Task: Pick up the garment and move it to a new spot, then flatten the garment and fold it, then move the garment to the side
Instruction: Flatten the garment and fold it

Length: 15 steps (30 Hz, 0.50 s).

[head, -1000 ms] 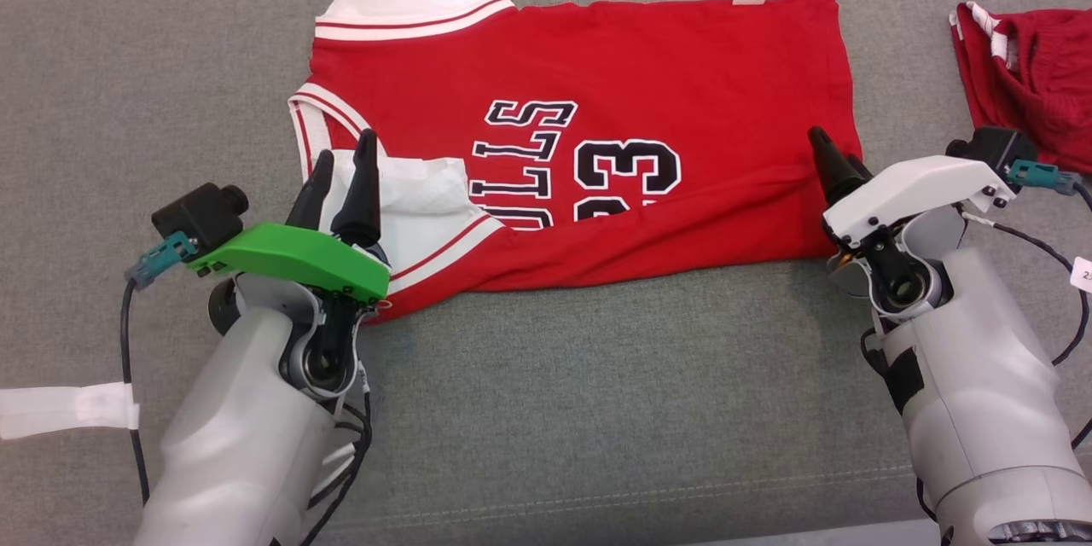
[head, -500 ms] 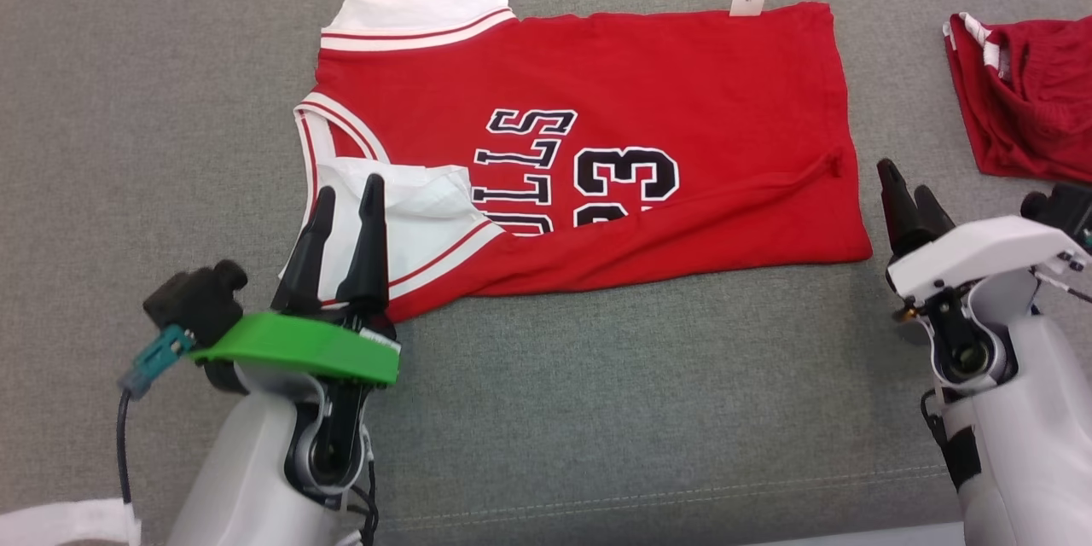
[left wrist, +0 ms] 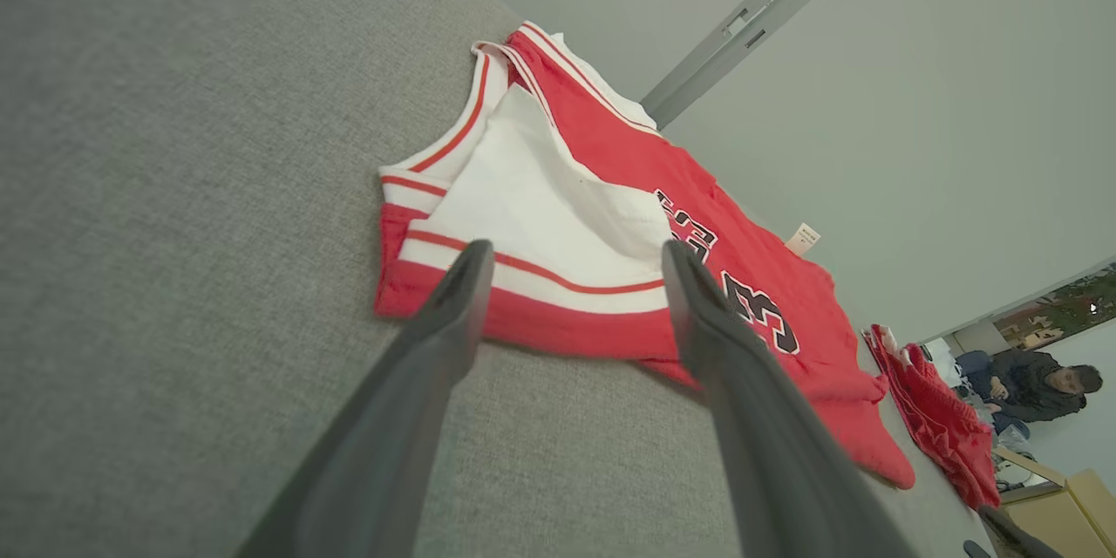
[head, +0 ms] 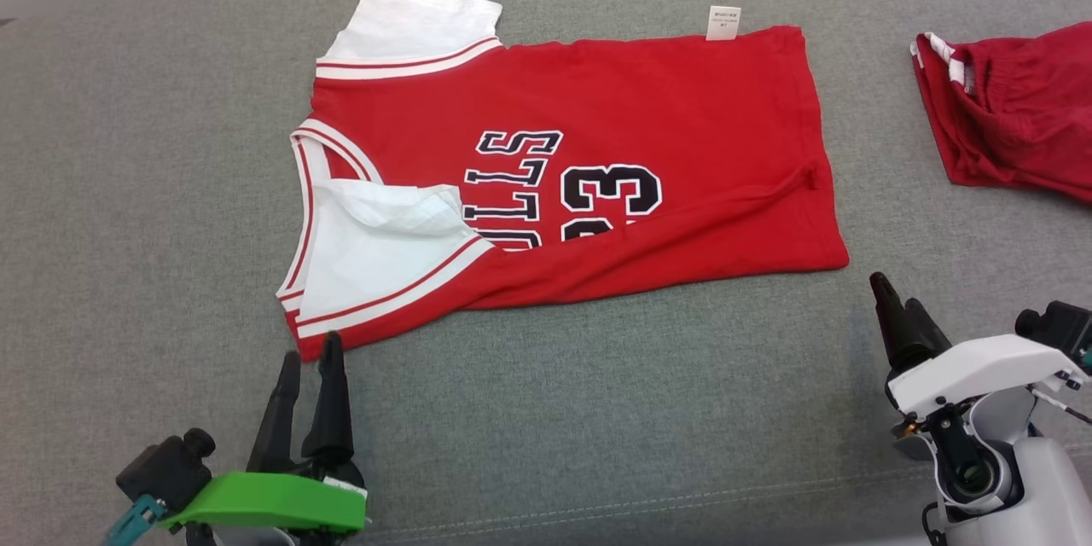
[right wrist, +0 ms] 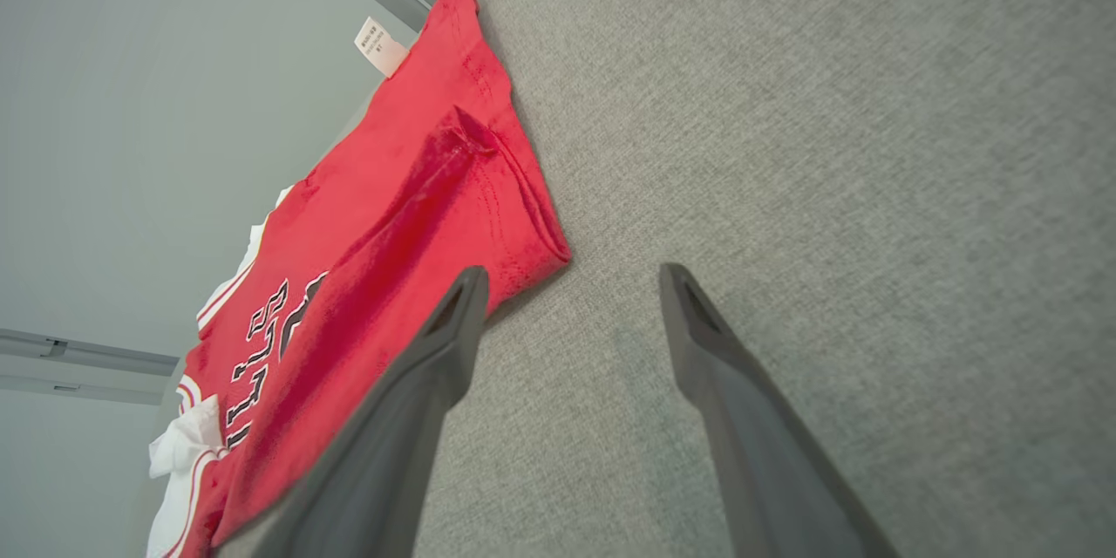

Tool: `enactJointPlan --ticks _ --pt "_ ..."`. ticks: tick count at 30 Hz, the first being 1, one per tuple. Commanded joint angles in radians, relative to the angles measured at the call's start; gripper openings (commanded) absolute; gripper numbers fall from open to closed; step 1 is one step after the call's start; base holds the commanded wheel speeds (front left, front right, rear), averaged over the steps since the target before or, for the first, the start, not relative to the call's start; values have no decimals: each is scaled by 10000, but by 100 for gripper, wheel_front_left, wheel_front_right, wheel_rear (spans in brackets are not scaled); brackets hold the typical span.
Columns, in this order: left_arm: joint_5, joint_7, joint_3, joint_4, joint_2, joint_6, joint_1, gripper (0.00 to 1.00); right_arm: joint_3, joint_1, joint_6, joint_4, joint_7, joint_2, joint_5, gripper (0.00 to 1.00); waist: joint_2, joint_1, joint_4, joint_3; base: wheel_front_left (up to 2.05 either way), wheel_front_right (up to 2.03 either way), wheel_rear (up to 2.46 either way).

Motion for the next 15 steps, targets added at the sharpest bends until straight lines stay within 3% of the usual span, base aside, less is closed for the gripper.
enactJointPlan --ticks 1,15 --pt "-90 79 77 119 -15 17 187 100 64 193 3 -107 48 -12 129 100 0 0 -10 -70 0 0 0" --pt "-1617 1362 277 2142 -265 284 -904 100 953 -11 3 298 -272 8 631 100 0 0 28 -129 0 0 0"
